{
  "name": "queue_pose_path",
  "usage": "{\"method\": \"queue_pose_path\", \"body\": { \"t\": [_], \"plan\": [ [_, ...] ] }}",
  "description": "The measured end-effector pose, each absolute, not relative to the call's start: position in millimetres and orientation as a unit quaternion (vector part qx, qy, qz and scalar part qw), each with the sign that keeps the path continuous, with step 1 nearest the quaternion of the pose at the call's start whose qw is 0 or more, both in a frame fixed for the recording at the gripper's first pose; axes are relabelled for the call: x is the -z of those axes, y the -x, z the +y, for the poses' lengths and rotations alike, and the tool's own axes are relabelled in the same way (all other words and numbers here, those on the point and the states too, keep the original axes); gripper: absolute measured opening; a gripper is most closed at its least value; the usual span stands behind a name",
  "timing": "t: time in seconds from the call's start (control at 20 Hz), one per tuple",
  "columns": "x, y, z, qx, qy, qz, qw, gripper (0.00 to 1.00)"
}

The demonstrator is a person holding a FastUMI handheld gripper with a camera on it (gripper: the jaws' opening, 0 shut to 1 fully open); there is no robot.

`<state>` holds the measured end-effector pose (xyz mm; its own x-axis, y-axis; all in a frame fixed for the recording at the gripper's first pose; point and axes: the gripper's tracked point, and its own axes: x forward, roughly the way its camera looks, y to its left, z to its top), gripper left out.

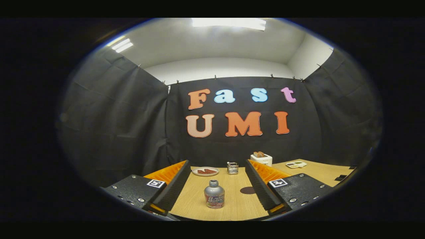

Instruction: Take the bottle from table, then pour the juice into the cup, finally place the bottle on the coaster

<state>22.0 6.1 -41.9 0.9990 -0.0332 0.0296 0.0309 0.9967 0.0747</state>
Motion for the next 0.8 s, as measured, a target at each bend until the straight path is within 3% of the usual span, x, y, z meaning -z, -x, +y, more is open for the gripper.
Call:
{"method": "queue_pose_path", "body": {
  "t": [0.8],
  "plan": [
    [207,-86,36,0.016,-0.04,0.097,0.994,0.98]
  ]
}}
